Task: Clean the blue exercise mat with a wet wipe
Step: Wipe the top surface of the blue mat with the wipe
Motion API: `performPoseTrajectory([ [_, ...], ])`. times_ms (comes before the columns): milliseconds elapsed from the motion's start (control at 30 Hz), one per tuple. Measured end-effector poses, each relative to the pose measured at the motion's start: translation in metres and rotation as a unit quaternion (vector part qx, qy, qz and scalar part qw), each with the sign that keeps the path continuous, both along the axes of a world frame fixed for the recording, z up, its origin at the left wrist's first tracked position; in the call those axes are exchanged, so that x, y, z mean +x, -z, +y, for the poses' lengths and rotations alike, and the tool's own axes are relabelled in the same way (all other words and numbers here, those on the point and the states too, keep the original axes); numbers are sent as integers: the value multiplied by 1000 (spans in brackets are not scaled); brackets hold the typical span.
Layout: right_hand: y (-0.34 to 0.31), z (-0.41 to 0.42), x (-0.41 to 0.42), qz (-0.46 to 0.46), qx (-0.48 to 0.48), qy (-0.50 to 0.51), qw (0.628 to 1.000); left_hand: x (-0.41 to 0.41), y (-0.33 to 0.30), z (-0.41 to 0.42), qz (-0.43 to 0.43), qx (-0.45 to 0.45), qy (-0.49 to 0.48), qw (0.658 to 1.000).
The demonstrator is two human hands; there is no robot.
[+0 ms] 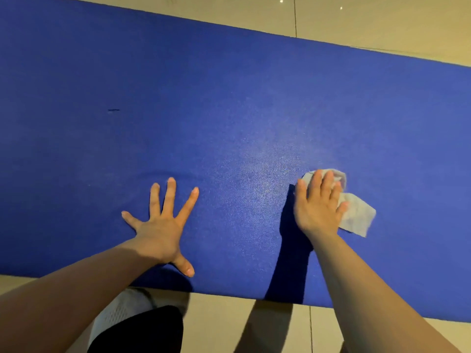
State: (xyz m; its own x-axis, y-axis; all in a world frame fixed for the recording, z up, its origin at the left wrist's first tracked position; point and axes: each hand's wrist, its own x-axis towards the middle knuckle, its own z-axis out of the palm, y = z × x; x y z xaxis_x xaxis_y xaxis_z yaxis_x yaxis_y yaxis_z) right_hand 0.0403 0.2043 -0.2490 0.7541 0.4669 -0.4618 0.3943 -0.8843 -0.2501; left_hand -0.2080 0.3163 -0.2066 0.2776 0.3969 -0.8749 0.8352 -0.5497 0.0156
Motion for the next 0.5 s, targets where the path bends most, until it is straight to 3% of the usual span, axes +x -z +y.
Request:
performPoseTrajectory([
  [67,0,12,-22,9,-16,-32,999,2,0,0,17,4,7,1000],
  [133,0,29,-58,23,5,-165,986,4,0,-1,26,8,9,1000],
  [233,-7,48,-106,51,46,-348,935,5,-1,0,28,10,10,1000],
  [300,-4,57,-104,58,29,-401,914,4,-1,1,25,10,16,1000],
  [400,10,60,-53,12,3,-400,917,2,0,0,26,9,19,999],
  [500,17,51,23,-22,-32,-217,975,2,3,-3,31,22,10,999],
])
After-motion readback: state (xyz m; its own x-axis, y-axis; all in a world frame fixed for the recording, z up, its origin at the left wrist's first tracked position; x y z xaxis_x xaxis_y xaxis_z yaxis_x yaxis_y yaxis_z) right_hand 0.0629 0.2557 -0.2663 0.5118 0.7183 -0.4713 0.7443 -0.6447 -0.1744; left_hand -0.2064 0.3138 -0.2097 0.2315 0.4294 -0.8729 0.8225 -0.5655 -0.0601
